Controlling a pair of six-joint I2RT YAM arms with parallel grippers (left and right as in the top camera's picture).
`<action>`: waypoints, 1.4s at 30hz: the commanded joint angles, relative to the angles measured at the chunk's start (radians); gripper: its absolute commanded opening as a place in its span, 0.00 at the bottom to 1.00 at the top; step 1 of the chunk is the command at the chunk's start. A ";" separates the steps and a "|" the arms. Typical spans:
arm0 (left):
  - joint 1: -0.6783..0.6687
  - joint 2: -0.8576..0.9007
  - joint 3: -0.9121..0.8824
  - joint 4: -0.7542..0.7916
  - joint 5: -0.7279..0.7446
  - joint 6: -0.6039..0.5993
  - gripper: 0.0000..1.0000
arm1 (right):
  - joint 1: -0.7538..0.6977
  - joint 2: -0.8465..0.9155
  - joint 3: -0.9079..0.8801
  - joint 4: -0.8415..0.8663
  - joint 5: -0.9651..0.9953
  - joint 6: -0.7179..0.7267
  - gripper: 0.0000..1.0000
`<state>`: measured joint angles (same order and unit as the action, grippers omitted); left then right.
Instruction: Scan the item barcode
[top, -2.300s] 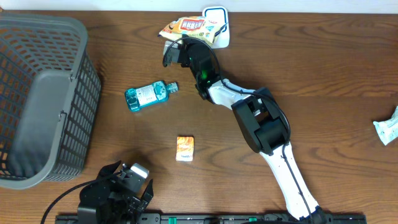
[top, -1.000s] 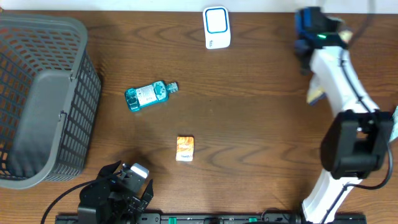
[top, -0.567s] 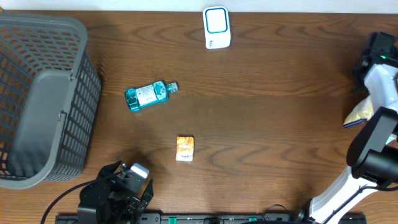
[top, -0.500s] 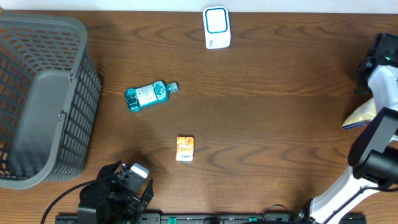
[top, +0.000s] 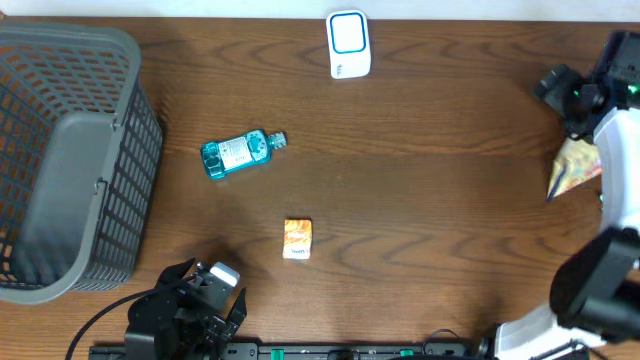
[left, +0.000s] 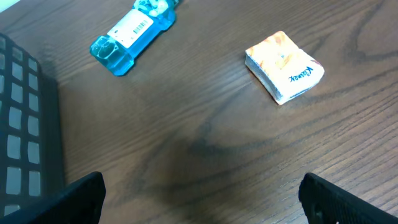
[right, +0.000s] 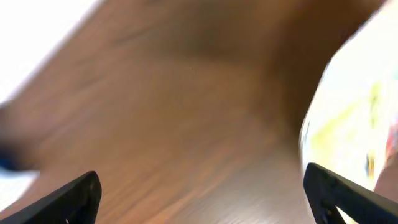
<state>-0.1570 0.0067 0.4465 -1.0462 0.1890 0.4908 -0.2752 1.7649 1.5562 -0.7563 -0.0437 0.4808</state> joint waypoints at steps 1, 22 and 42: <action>0.004 0.000 -0.003 -0.011 -0.013 0.010 0.99 | 0.120 -0.024 0.014 -0.056 -0.251 0.064 0.99; 0.004 0.000 -0.003 -0.011 -0.013 0.010 0.99 | 0.958 0.160 -0.169 -0.080 -0.159 0.163 0.67; 0.004 0.000 -0.003 -0.011 -0.013 0.010 0.99 | 0.652 0.159 -0.169 -0.108 0.332 0.229 0.99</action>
<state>-0.1570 0.0067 0.4465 -1.0462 0.1886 0.4911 0.4480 1.9297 1.3861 -0.8761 0.1211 0.7212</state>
